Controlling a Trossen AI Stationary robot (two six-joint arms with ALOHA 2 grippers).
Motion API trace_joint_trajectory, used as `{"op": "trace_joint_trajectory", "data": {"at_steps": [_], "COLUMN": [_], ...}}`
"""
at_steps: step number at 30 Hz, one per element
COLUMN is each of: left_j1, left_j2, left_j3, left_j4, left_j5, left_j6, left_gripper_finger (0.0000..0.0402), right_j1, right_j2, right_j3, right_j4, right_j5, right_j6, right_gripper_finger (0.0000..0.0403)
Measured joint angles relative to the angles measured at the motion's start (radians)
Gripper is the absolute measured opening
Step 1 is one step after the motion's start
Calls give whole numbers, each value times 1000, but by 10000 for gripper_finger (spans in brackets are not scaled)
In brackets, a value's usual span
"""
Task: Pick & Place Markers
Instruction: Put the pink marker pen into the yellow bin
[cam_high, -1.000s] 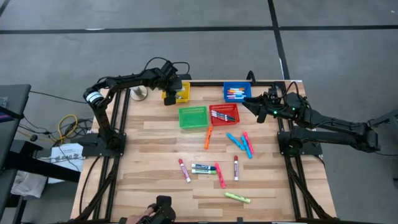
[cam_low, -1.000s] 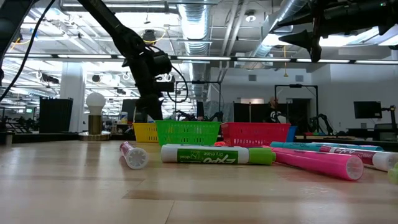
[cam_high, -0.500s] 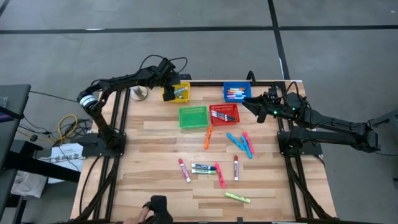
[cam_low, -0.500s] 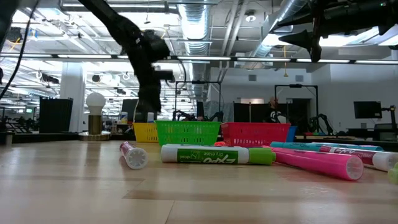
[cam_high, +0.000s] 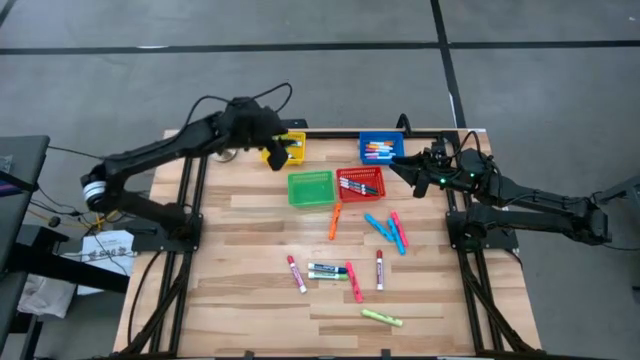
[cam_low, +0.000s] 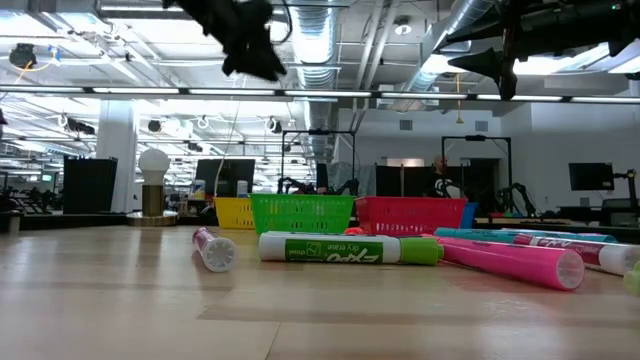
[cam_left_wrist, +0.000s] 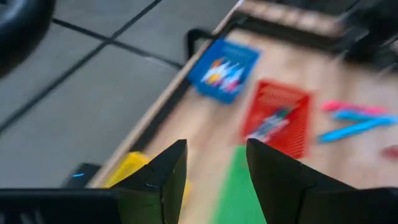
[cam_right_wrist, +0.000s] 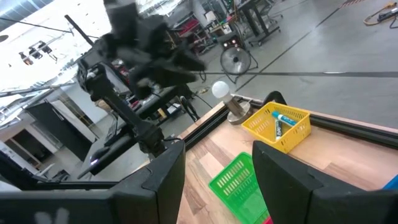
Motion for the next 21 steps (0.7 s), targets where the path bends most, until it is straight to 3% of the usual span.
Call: {"op": "trace_joint_trajectory", "data": {"at_steps": [11, 21], "left_j1": [-315, -485], "left_j2": [-1, 108], "left_j3": [1, 0], "left_j4": [1, -10], "left_j5": [3, 0], "left_j6": [-458, -905], "left_gripper_finger": [166, 164], "right_j1": [0, 0], "right_j2": [0, 0], "right_j3": [0, 0], "right_j4": [0, 0], "right_j5": [0, 0], "right_j6": [0, 0], "right_gripper_finger": [180, 176]}}
